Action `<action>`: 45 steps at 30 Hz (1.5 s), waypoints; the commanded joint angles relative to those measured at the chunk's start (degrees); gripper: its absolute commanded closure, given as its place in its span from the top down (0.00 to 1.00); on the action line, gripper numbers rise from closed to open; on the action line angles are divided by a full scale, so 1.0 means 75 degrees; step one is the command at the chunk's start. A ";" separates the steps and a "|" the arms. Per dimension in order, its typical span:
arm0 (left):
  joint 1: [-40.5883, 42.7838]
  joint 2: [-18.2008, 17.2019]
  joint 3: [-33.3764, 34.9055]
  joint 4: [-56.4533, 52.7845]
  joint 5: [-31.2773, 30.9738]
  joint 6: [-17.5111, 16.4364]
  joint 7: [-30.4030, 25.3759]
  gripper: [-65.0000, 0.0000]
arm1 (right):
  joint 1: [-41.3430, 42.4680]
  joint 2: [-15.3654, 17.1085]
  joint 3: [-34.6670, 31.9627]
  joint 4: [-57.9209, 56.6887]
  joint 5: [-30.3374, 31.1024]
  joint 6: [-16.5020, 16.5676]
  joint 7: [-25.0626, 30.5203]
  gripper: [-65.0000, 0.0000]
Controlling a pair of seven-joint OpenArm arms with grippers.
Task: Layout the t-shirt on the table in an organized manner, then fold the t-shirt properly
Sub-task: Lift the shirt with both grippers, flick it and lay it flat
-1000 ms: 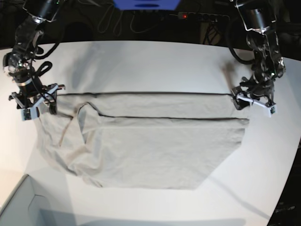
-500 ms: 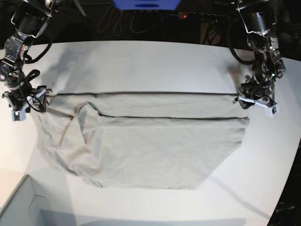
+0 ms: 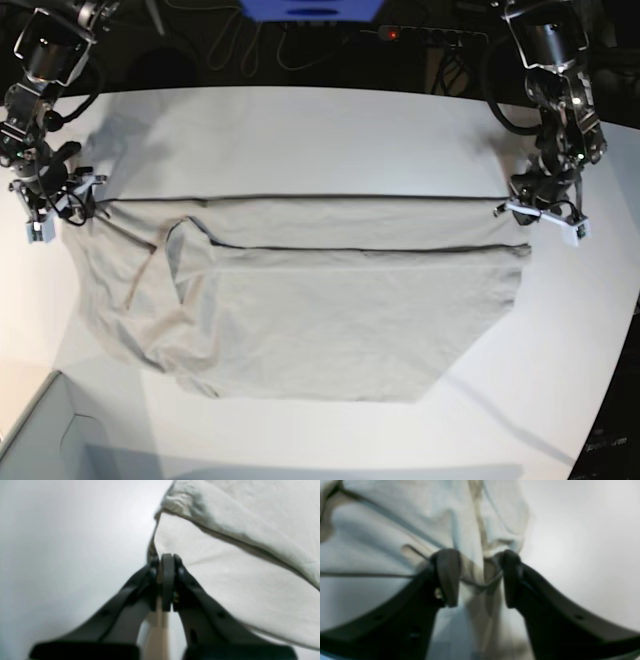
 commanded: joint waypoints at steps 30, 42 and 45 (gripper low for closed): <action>-0.0514 -0.0353 -0.0651 0.2346 0.0113 0.0027 0.0814 0.00 | 0.0502 0.0176 -0.0444 0.3069 0.0063 0.0042 -0.0283 0.00; -0.0432 -0.0482 -0.0675 0.2486 0.0102 0.0027 0.1986 0.00 | -0.0552 -0.0129 -0.0397 0.4030 0.0109 0.0042 -0.0693 0.00; 0.0072 -0.0482 -0.0675 0.2533 0.0102 0.0027 0.1963 0.00 | -0.1127 -0.0398 -0.0221 0.4323 0.0109 0.0042 -0.0693 0.00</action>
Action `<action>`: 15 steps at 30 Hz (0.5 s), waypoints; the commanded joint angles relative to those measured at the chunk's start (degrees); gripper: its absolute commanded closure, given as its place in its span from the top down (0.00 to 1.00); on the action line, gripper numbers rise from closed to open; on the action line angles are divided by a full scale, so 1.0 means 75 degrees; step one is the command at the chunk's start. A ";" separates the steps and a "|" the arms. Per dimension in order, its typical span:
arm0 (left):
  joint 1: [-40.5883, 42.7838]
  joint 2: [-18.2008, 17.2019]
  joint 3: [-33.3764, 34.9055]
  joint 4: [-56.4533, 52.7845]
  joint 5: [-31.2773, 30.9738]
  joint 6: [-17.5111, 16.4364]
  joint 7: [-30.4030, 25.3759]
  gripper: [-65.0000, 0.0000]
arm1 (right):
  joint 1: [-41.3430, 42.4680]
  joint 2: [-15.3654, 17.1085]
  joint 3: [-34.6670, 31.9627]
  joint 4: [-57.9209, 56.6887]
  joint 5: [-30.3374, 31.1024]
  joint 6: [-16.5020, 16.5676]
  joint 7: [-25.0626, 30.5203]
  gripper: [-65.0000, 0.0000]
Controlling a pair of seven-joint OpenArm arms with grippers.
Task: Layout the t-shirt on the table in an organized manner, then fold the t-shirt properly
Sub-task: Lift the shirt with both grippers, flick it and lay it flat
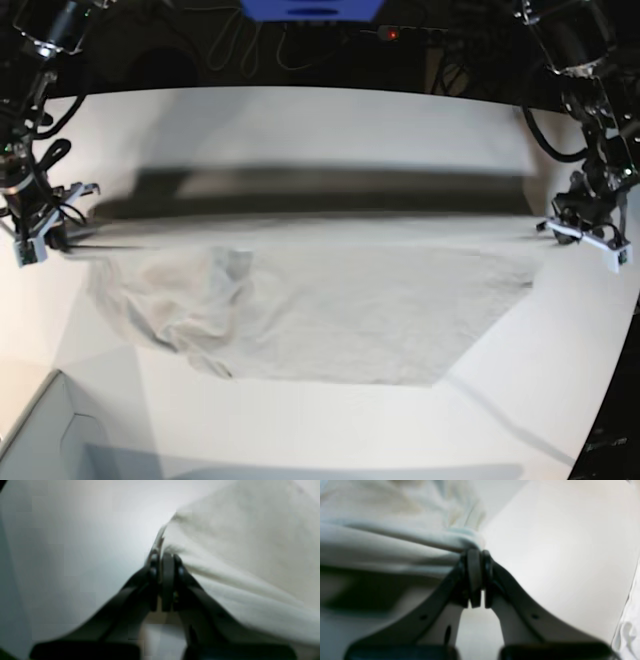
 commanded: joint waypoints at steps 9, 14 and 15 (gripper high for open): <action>0.0767 -0.0112 -0.0048 0.0164 -0.0056 -0.0011 -0.0182 0.00 | -0.0360 -0.0100 0.0504 0.0416 0.0057 -0.0042 0.0181 0.00; -0.0065 -0.0112 -0.0013 0.0152 -0.0044 -0.0011 -0.0159 0.00 | 0.0402 -0.0076 0.0211 0.0370 0.0045 -0.0042 0.0181 0.00; -0.0299 -0.0124 -0.0001 0.0129 -0.0044 -0.0011 -0.0135 0.00 | 0.0578 -0.0076 0.0152 0.0370 0.0045 -0.0042 0.0181 0.00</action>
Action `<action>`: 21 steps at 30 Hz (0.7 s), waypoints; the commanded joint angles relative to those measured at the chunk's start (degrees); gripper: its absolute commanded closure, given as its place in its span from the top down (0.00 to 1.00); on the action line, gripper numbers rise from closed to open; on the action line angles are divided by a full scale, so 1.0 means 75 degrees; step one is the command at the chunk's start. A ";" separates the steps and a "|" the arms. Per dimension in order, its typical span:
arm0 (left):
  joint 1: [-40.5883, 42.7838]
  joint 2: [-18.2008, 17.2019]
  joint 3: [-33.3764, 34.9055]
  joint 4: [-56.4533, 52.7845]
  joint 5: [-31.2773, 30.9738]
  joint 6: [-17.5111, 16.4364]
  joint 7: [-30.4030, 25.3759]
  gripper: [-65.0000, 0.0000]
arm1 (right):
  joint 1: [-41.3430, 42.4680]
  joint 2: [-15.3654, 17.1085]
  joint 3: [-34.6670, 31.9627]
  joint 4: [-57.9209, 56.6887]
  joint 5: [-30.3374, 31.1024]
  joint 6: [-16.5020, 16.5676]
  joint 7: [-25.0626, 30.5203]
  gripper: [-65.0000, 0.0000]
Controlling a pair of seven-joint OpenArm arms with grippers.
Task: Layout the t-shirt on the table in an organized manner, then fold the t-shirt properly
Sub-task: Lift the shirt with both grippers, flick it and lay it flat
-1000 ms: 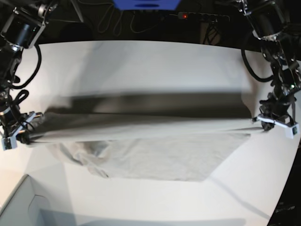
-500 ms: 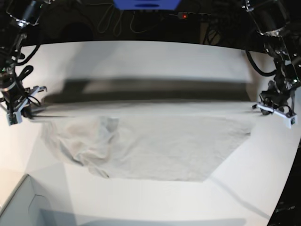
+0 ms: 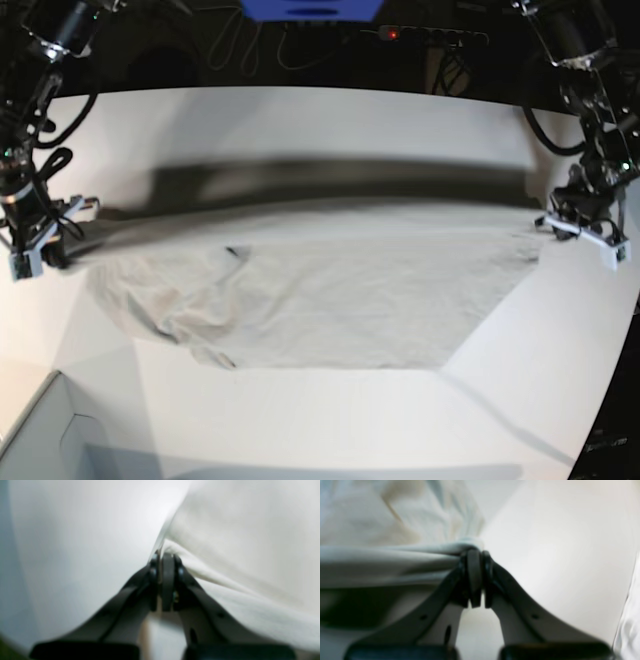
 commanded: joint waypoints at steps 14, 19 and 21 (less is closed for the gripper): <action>-0.5250 -0.0320 0.2047 -0.1653 0.0052 0.0106 -0.0211 0.00 | 0.4906 0.0374 -0.0776 -0.1786 -0.0579 -0.0030 0.0204 0.00; -0.7137 -0.0273 0.2118 -0.3071 0.0052 0.0082 -0.0223 0.00 | 0.6817 0.0667 -0.0752 -0.3286 -0.1259 -0.0030 0.0216 0.00; -0.7629 -0.0273 0.2118 -0.3481 0.0052 0.0070 -0.0282 0.00 | 0.7285 0.0772 -0.0752 -0.3579 -0.1259 -0.0030 0.0216 0.00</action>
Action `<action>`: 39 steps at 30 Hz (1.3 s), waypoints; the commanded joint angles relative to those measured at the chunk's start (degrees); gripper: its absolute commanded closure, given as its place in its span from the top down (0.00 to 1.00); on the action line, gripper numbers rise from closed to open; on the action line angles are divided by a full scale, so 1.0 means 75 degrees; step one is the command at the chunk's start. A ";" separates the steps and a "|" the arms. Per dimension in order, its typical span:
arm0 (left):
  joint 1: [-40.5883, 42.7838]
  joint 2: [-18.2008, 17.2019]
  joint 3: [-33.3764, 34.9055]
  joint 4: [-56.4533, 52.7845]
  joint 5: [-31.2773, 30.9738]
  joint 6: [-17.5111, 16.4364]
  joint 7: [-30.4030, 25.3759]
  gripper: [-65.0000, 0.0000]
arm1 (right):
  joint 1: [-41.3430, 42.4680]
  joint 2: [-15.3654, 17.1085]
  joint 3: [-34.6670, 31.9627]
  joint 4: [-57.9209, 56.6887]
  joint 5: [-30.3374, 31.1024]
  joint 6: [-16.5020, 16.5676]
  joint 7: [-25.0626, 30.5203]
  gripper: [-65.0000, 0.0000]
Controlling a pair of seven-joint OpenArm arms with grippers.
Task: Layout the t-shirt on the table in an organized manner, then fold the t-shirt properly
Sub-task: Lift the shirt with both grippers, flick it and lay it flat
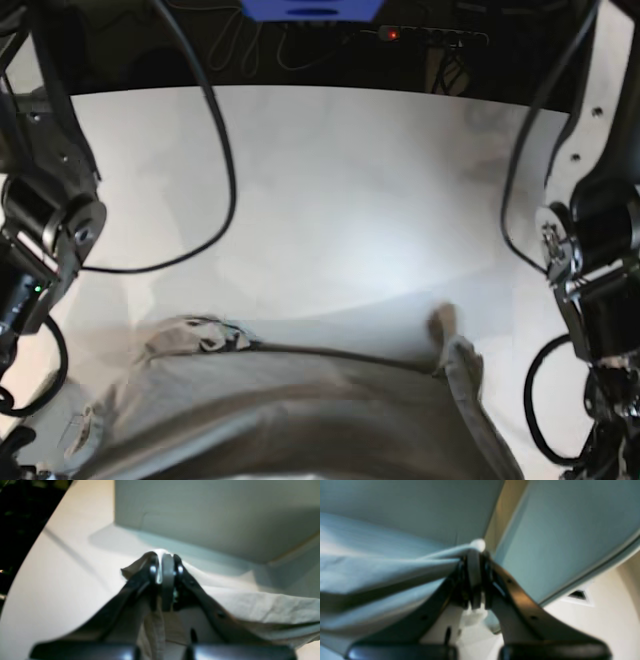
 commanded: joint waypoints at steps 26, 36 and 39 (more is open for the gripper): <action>0.5089 -0.0034 -0.0839 0.4115 -0.0094 0.0012 -0.0757 0.00 | -0.5482 -0.0127 0.0146 0.3858 0.2194 -0.0025 0.0210 0.00; 0.7996 0.0775 -0.2715 0.4724 -0.0516 -0.0011 -0.0839 0.00 | -0.8377 -0.0595 0.1166 0.4268 0.3578 -0.0025 0.0210 0.00; 0.8535 0.0857 -0.3101 0.4642 -0.1090 -0.0011 -0.0839 0.00 | -0.8893 -0.0748 0.1189 0.4186 0.3578 -0.0025 0.0210 0.00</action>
